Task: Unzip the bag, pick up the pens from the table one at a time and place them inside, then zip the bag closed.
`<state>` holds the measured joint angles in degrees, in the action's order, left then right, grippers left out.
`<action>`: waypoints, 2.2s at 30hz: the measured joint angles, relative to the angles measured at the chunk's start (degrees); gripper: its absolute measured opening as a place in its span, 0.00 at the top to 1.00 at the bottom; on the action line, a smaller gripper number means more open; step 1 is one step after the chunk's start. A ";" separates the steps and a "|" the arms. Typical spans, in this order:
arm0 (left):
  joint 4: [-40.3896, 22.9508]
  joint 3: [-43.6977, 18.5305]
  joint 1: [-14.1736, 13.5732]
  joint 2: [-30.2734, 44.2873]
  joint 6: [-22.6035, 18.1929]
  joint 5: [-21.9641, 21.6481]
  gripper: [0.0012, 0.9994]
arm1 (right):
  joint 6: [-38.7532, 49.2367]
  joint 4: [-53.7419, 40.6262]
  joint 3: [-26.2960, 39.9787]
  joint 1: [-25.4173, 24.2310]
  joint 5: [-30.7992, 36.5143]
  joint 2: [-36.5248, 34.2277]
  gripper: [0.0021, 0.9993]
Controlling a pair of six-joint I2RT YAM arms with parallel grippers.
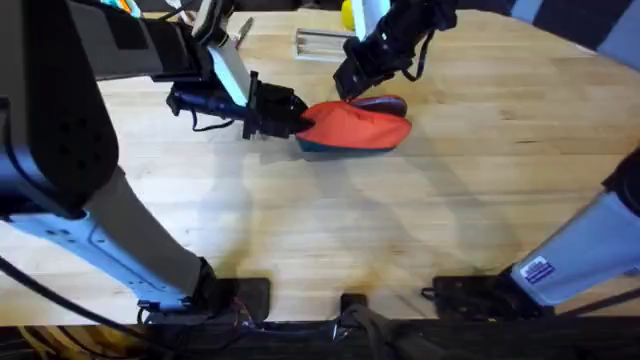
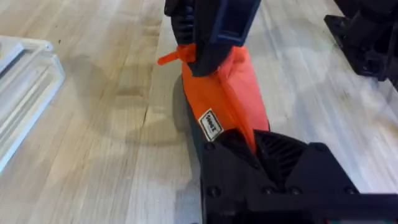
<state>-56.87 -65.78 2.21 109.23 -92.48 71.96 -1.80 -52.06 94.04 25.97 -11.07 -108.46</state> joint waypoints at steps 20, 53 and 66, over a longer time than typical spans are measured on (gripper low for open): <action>-1.05 0.17 0.88 0.95 -0.03 -4.59 0.96 | -21.04 -0.86 -1.97 -16.82 22.70 0.01 0.97; -1.59 0.17 1.69 0.98 0.34 -4.65 0.01 | -5.58 -12.38 -8.22 -14.98 25.99 39.25 0.00; -10.28 -4.40 1.69 0.31 0.35 -9.83 0.00 | -4.97 -14.05 -8.22 -14.88 25.99 50.37 0.00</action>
<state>-67.16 -70.18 3.90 109.54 -92.13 62.13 -6.76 -66.11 85.82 11.09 14.92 -58.09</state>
